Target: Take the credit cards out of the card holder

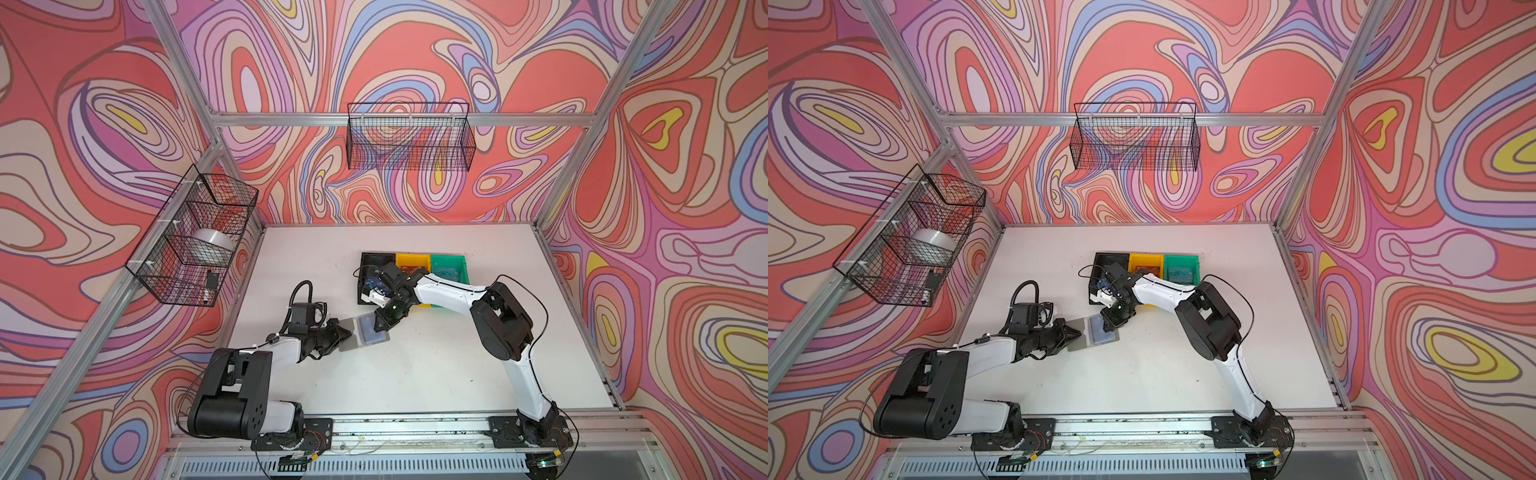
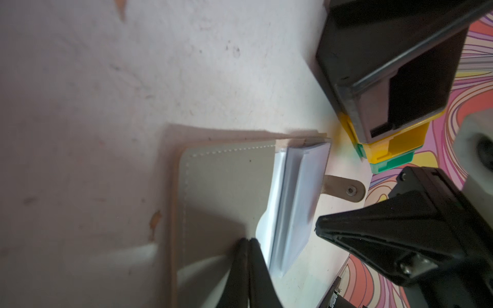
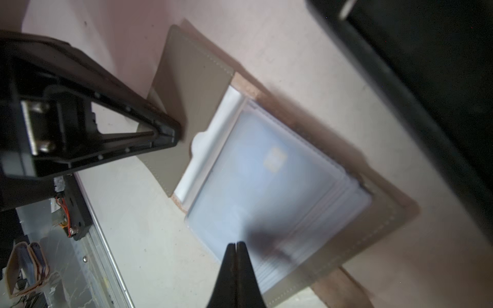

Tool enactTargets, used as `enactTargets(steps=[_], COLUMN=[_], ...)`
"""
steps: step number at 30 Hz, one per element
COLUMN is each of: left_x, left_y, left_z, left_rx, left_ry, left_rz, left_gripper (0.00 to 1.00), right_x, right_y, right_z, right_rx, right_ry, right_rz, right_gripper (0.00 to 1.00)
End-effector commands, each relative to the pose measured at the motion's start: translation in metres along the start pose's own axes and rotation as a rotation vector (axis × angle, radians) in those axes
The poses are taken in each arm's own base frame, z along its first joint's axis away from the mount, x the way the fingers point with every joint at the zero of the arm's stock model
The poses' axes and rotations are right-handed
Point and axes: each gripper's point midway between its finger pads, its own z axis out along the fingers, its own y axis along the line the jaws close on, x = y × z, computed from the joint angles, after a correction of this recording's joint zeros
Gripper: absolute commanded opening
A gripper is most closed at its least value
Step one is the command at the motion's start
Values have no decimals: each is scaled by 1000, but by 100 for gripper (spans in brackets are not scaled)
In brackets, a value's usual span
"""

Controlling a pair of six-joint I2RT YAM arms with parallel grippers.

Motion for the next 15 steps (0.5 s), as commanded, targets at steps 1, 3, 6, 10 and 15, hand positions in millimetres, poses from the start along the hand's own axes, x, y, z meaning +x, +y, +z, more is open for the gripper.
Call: enactTargets(steps=[1,3,6,10,15], left_x=[1,1,0,0,0], left_y=[6,6,7,8,6], left_z=[1,1,1,2,1], left_rx=[-17,-19,-20,-18,-15], left_ry=[-2,-2,-7,-10,-13], left_rz=[13,14,13,12,22], left_gripper=[6,6,6,6,6], right_x=[-9,-8,-9,-8,-9], right_y=[-18,-23,-26,-24,-27], right_z=[-3,-6,-9,-3,2], right_rx=[81,104,104,79,85], right_ry=[-26,-32,-36,-13,-13], right_rz=[26,30,32,29,37], right_gripper=[0,0,0,0,0])
